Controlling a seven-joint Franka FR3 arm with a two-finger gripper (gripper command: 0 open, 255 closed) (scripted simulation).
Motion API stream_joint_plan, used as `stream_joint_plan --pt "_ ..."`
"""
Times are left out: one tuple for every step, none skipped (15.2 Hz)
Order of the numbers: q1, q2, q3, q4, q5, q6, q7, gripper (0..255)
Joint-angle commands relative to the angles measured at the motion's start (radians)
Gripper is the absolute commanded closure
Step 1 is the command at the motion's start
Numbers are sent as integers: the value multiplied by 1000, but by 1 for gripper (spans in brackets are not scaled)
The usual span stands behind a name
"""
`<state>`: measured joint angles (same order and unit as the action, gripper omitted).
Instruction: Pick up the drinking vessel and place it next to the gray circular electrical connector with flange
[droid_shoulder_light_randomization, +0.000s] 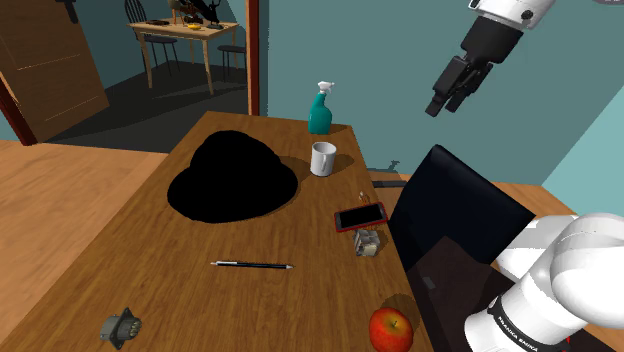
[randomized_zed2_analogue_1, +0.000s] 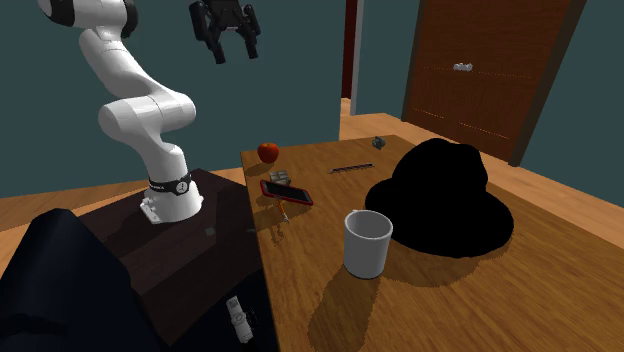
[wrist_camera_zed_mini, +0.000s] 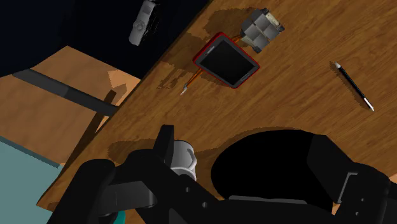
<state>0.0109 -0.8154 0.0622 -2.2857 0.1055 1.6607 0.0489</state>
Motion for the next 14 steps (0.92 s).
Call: stream_joint_plan --pt "0 0 0 0 0 0 0 0" --pt "-2 28 -4 -3 -2 27 -8 0" --pt "-5 57 -8 -4 -5 54 -16 0" --pt "-7 87 -12 -4 -7 80 -23 0" --pt "-9 117 -16 -3 -9 105 -31 0" --pt "-11 149 -19 -1 -11 131 -38 0" --pt "-13 181 -23 3 -12 155 -45 0" --pt "-16 214 -26 8 -14 179 -52 0" --pt "-18 247 -30 15 -15 202 -59 0" --pt "-20 281 -33 23 -16 225 -66 0" --pt "-21 316 -37 32 -17 247 -73 0" --pt "-23 351 -40 42 -18 268 -80 0" --pt "-25 386 -44 54 -19 288 -87 0" --pt "-26 422 -47 67 -19 307 -93 0"
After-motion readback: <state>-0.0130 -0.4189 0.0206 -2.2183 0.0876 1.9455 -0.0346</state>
